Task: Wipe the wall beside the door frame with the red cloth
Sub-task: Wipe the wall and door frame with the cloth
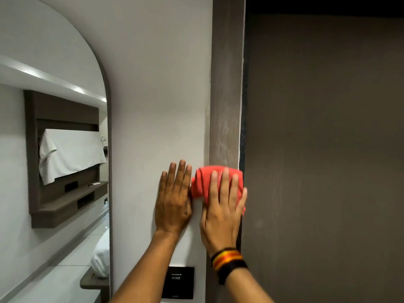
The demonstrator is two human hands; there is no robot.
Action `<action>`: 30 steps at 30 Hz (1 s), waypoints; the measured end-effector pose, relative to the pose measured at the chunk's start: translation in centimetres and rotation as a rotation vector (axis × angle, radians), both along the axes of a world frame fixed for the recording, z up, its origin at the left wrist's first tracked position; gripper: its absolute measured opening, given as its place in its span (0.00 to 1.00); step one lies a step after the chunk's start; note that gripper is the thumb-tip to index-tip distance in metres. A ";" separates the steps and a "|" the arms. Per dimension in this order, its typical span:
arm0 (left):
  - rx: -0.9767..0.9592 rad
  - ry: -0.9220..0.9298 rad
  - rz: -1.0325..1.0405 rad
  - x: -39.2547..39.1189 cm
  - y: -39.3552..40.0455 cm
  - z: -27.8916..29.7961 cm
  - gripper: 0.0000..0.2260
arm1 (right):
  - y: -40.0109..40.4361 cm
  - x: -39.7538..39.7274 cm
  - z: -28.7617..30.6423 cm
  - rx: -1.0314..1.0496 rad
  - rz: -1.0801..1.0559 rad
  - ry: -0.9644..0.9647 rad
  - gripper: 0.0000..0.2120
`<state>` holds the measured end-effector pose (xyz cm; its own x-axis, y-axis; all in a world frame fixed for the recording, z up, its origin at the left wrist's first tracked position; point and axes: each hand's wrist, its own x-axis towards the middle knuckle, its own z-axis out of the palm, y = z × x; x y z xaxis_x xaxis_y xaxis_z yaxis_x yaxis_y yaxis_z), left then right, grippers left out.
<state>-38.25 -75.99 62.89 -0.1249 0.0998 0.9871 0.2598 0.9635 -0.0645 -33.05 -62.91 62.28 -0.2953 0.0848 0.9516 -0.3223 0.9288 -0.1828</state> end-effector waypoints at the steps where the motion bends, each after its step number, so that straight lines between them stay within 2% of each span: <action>1: 0.002 0.001 0.004 0.0 0.0 0.0 0.26 | 0.0 -0.1 3.2 -0.002 0.010 0.024 0.41; 3: -0.001 0.000 0.023 -0.1 0.0 -0.1 0.25 | 0.2 -0.4 8.8 -0.005 0.020 0.051 0.39; 5: -0.003 -0.009 0.034 0.0 -0.1 -0.1 0.24 | 0.1 -0.6 11.6 -0.011 0.016 0.059 0.37; 7: -0.007 -0.020 0.033 0.2 -0.1 0.0 0.24 | 0.1 -0.5 10.4 -0.021 0.020 0.074 0.38; 11: 0.001 -0.013 -0.005 0.5 0.0 0.1 0.25 | 0.2 0.1 3.0 -0.001 -0.002 0.025 0.40; 13: 0.004 -0.006 0.000 0.6 0.1 0.1 0.25 | 0.4 -0.1 3.4 0.019 -0.005 0.029 0.39; 15: 0.000 -0.001 0.012 0.5 0.1 0.1 0.25 | 0.3 -0.3 7.4 0.033 0.002 0.056 0.39; 20: 0.001 -0.017 0.040 0.5 0.0 0.1 0.25 | 0.9 -0.7 21.5 0.063 0.033 0.085 0.36; 22: 0.001 -0.024 0.049 0.7 0.1 0.1 0.24 | 1.0 -0.8 24.4 0.077 0.031 0.073 0.35; 24: 0.001 -0.043 0.044 0.8 0.0 0.2 0.24 | 1.0 -0.8 24.4 0.074 0.015 0.078 0.34; 26: -0.001 -0.045 0.039 0.8 0.0 0.1 0.24 | 1.1 -0.8 21.9 0.065 0.010 0.111 0.34; 30: 0.003 -0.036 0.033 0.5 0.1 0.0 0.25 | 1.1 -0.6 11.7 0.044 0.055 0.100 0.38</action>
